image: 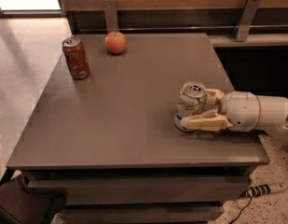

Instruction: Move 7up can near apple

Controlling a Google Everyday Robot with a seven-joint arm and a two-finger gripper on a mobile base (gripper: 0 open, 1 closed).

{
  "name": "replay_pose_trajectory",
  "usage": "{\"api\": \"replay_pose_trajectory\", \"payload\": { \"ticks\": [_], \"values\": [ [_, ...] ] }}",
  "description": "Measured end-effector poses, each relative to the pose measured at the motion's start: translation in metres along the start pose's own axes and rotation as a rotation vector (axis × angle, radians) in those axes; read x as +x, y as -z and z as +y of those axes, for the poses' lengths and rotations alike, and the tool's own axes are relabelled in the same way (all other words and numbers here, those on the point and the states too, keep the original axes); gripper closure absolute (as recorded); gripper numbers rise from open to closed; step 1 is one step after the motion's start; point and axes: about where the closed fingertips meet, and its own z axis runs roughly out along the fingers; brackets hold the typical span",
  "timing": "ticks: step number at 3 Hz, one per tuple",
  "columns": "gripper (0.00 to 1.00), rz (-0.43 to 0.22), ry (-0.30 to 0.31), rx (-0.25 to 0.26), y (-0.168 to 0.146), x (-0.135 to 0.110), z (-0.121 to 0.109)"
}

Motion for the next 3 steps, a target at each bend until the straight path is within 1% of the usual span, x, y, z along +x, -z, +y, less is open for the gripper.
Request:
{"api": "replay_pose_trajectory", "payload": {
  "ticks": [1,2,3],
  "values": [
    [0.72,-0.001,0.001,-0.006,-0.0029,-0.0010,0.0007],
    [0.93,-0.001,0.002,-0.009,-0.0047,-0.0015,0.0011],
    [1.00,-0.003,0.004,-0.013,-0.0057,-0.0031,-0.0007]
  ]
}}
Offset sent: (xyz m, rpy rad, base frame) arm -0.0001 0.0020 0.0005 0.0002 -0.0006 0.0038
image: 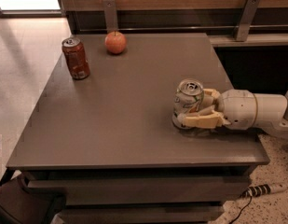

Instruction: Move 7up can near apple

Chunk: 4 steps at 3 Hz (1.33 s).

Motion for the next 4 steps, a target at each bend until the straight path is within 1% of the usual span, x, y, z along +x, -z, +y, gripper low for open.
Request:
{"api": "replay_pose_trajectory", "payload": {
  "ticks": [1,2,3,4],
  "values": [
    [1.00,0.000,0.000,0.000,0.006,-0.007,-0.019],
    [1.00,0.023,-0.043,-0.018,0.012,-0.014,-0.071],
    [1.00,0.085,-0.101,-0.028,0.000,-0.013,-0.127],
    [1.00,0.152,-0.070,0.040,-0.029,-0.045,-0.201]
  ]
}}
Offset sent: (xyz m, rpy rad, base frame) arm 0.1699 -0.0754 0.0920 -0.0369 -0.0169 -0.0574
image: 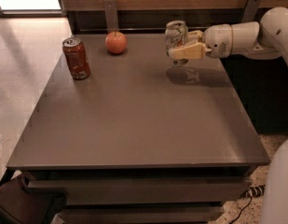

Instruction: Move 7up can near apple

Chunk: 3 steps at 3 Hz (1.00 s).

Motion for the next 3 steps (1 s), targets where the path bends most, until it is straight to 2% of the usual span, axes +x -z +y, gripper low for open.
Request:
{"api": "replay_pose_trajectory", "payload": {
  "ticks": [1,2,3],
  "values": [
    [1.00,-0.025,0.052,0.066,-0.009,-0.032,-0.035],
    [1.00,-0.096,0.073,0.106,-0.025,-0.041,-0.068],
    [1.00,-0.111,0.055,0.139,-0.052,-0.029,-0.096]
  ]
}}
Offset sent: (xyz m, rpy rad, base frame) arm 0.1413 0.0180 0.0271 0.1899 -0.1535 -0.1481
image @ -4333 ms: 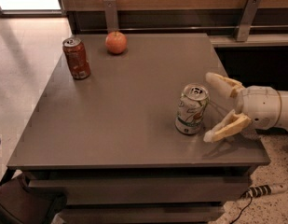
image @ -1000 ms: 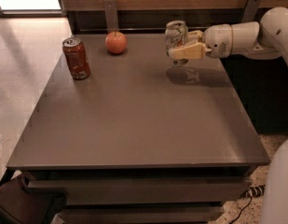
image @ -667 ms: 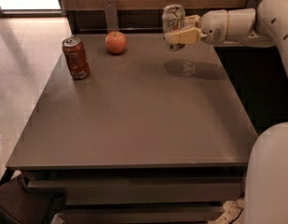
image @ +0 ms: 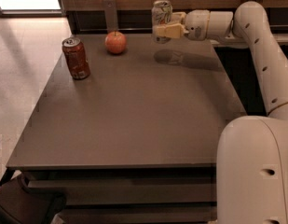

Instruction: Move 7up can near apple

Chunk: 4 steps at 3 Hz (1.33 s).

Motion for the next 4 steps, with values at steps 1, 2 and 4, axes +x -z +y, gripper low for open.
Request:
{"api": "replay_pose_trajectory", "payload": {
  "ticks": [1,2,4],
  "values": [
    [1.00,0.020,-0.014,0.027,-0.031,0.020,-0.012],
    [1.00,0.061,-0.011,0.063,-0.043,0.033,-0.012],
    [1.00,0.041,-0.070,0.070,-0.067,0.074,0.033]
  ]
}}
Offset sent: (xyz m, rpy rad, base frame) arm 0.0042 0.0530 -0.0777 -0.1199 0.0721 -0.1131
